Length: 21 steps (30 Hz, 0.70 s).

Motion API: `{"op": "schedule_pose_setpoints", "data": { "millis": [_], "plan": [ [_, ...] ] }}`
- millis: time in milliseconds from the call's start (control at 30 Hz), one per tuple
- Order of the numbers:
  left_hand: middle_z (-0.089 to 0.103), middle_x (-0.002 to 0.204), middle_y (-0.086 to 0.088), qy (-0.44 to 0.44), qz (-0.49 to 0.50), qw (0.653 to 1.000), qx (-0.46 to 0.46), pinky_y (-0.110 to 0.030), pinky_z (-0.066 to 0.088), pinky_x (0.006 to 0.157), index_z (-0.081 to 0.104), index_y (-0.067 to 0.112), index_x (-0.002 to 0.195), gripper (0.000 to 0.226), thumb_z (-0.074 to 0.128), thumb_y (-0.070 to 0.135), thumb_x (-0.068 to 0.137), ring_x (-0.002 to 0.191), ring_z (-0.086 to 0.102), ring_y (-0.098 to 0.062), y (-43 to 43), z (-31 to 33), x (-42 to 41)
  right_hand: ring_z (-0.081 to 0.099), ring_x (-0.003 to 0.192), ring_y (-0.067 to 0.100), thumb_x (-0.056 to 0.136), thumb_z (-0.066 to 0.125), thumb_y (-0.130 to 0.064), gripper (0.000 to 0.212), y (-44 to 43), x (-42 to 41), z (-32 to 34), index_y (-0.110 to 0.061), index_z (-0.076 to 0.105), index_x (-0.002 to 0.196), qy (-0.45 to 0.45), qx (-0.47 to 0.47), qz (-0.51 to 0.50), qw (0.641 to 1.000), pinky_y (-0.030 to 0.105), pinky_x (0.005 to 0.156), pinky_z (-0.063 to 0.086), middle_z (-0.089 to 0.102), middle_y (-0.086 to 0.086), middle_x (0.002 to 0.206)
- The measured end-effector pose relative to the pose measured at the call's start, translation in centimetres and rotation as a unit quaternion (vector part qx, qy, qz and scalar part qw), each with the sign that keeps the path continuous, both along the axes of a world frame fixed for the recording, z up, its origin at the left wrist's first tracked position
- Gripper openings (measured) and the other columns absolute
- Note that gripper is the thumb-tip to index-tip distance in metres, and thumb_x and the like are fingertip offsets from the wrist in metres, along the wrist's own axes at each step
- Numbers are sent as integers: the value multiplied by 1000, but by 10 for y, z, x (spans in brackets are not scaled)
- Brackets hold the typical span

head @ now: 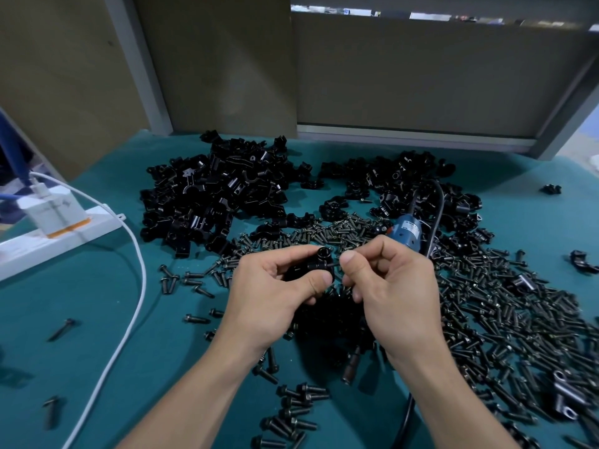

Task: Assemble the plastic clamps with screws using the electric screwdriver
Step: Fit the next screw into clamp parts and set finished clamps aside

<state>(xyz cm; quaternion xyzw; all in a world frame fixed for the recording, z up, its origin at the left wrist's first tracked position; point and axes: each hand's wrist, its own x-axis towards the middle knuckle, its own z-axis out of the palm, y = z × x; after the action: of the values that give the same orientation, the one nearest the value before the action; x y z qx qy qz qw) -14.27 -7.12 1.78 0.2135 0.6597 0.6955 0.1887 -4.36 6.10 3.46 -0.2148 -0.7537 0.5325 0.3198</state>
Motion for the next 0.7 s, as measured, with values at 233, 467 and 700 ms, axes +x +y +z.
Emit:
{"op": "schedule_pose_setpoints", "data": {
  "millis": [233,467,700],
  "plan": [
    [82,92,-6,-20,-44,998,36,-24,58,65,83,37,107,37,86,23,73,71,71,-15,-2,5,3,58,49,13,89,79,-13,16,4,2,7,-15,71,75,38,-95,87,991,17,47,44,70,7,65],
    [81,92,-11,-26,-17,998,49,-27,58,68,80,14,112,48,85,23,65,74,70,-19,1,2,0,62,52,16,88,81,-10,17,1,3,6,-18,73,75,67,-94,76,990,19,48,46,71,10,67],
    [81,96,-10,-12,-13,998,57,-28,59,71,79,8,113,49,85,20,66,80,73,-18,3,1,1,61,50,17,90,78,-10,18,1,1,4,-15,72,74,60,-129,67,988,21,44,44,71,10,66]
  ]
}}
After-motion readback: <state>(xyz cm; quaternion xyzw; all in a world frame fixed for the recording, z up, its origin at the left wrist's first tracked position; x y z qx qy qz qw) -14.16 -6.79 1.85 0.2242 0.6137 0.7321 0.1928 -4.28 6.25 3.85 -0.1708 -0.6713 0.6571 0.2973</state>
